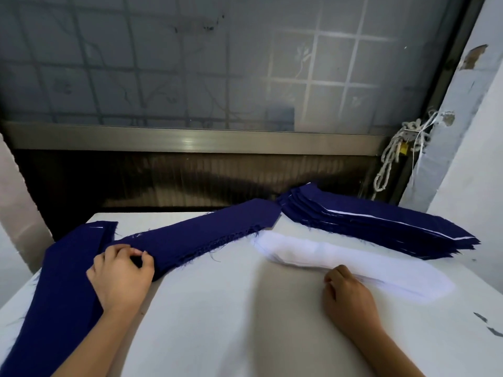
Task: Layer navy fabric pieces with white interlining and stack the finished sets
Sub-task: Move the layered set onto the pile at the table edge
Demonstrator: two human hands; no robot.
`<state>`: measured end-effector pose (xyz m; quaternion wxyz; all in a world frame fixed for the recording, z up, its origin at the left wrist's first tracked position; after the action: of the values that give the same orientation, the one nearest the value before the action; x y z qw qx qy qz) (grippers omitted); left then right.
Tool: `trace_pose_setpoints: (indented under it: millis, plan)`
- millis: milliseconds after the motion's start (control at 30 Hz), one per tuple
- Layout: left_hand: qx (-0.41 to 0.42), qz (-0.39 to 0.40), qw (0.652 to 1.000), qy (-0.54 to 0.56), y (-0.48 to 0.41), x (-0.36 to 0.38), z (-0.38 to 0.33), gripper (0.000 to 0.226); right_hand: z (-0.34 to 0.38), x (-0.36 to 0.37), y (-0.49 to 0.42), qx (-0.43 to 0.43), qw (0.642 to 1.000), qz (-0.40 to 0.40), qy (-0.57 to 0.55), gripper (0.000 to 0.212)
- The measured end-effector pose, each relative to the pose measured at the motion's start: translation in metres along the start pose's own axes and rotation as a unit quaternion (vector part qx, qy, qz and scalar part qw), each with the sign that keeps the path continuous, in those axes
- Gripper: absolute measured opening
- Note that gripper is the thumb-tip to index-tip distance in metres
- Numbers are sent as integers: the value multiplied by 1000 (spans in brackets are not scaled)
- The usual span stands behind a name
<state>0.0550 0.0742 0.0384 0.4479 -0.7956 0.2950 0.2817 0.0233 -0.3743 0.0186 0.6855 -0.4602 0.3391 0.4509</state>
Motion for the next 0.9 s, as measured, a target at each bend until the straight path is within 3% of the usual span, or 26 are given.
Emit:
trace_pose_setpoints:
  millis: [200,333,500,733,900]
  plan:
    - [5,-4,1000,20,0,1,1,13,0,0,-1,-1,1000,-2,1,5]
    - [-47,24,999,15,-1,4,10,34,0,0,0,-3,1000,-1,1,5]
    - [-26,32,998,35,-2,4,6,8,-1,1,0,0,1000,-5,0,4]
    - [45,-2,999,22,2,0,-4,5,-1,0,0,4,1000,-5,3,5]
    - [-60,-3,998,9,1,-2,14,32,1,-1,1,7,1000,2,-2,5]
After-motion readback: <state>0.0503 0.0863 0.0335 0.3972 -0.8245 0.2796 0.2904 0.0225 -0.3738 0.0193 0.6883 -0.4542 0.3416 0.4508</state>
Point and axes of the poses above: each hand's wrist, its own y-axis away from the middle knuckle, its own x-axis out of the palm, z = x × y, the point moved 7 cm from there along -y, towards the middle knuckle, and after that the axes turned 5 degrees about x, right-handed, at the moved point
